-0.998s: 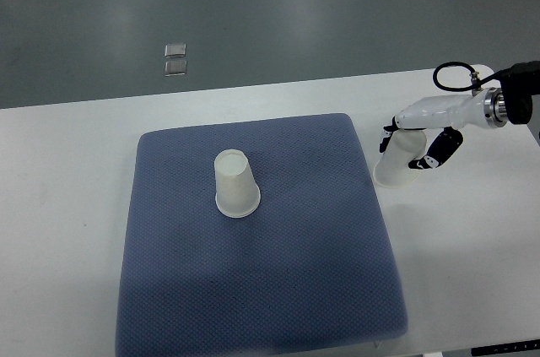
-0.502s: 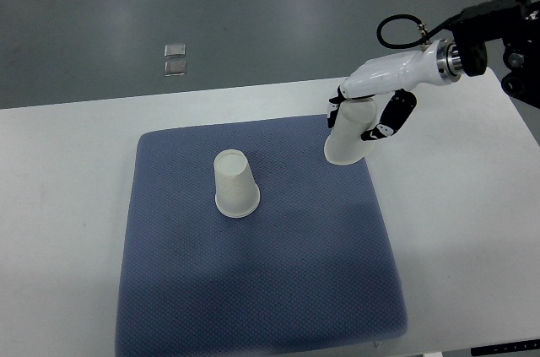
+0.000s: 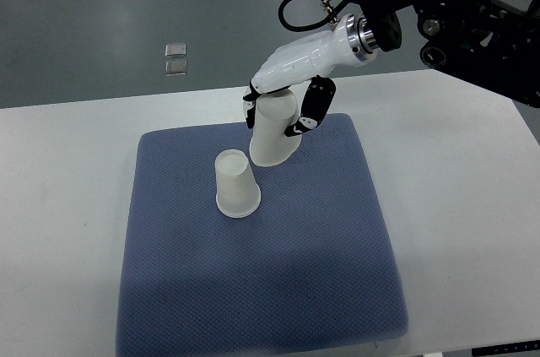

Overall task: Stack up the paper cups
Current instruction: 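Lift the cup with the right hand and carry it over the cup on the pad, then lower the held cup onto the cup on the pad and open the right hand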

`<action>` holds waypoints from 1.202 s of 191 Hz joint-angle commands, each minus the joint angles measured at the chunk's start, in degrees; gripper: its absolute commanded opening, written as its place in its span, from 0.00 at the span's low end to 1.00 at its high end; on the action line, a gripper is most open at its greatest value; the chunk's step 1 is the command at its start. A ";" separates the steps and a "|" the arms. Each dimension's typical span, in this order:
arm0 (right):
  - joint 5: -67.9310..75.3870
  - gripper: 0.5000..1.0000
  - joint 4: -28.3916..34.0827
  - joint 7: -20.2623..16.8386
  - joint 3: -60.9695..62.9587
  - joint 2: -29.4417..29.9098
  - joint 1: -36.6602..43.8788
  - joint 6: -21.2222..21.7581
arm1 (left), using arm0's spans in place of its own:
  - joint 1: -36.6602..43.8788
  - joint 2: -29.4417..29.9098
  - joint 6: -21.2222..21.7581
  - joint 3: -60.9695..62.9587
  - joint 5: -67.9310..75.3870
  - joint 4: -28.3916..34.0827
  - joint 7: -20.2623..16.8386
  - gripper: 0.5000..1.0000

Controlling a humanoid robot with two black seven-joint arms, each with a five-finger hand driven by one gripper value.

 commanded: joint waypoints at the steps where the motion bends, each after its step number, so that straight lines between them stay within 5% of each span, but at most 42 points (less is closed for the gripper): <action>1: 0.08 0.31 -1.65 0.01 -0.01 2.18 0.17 -0.05 | -0.01 0.00 0.00 0.04 0.00 0.00 0.01 1.00; 106: 0.08 0.31 -7.71 0.01 -0.09 10.96 0.35 0.04 | -0.01 0.00 0.00 -0.05 0.00 0.00 0.01 1.00; 230: -0.19 0.32 -13.08 0.01 -1.06 14.22 -0.44 -0.31 | 0.08 0.00 0.00 -0.05 0.00 0.00 0.01 1.00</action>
